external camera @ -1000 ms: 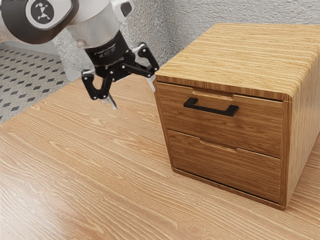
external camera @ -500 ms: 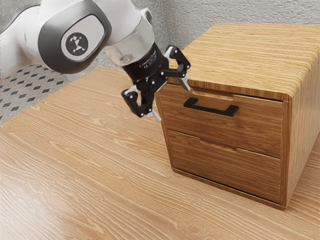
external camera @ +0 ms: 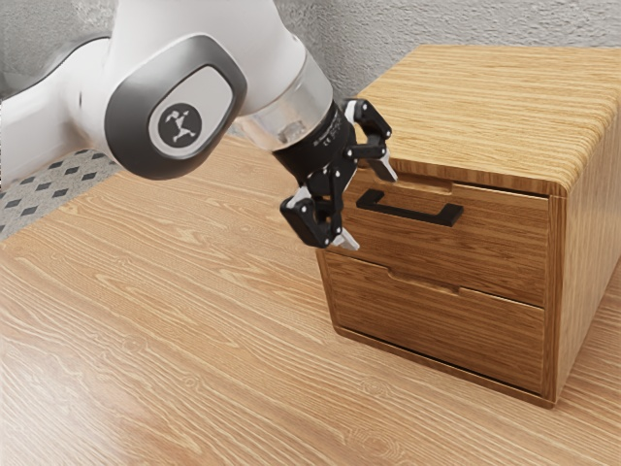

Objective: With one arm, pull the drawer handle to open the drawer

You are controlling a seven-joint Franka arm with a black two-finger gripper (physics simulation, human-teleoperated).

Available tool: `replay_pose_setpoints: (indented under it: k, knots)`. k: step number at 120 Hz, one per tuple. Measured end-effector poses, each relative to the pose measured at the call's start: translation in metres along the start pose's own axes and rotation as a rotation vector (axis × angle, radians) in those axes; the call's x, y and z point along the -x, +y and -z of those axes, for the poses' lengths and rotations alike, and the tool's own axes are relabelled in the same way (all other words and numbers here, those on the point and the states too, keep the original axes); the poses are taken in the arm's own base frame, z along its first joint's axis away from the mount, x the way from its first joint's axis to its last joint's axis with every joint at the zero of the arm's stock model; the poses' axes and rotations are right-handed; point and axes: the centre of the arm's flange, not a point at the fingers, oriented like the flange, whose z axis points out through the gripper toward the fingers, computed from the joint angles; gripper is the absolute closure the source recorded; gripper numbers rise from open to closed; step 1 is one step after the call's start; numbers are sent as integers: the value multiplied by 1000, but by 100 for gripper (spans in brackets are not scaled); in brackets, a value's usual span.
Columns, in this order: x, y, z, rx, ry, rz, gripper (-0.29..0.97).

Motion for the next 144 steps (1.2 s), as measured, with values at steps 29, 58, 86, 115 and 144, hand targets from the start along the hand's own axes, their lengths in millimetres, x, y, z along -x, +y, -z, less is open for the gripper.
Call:
replay_pose_setpoints:
  k: [29, 58, 86, 115, 144]
  knots:
    - [10, -6, -14, -6, -6, 60, 0]
    - [6, -2, -29, -13, -2, 119, 0]
    - [8, 1, -40, -16, -3, 150, 0]
    - [11, 2, -47, -19, -5, 170, 0]
    - [19, 1, -49, -13, -7, 171, 14]
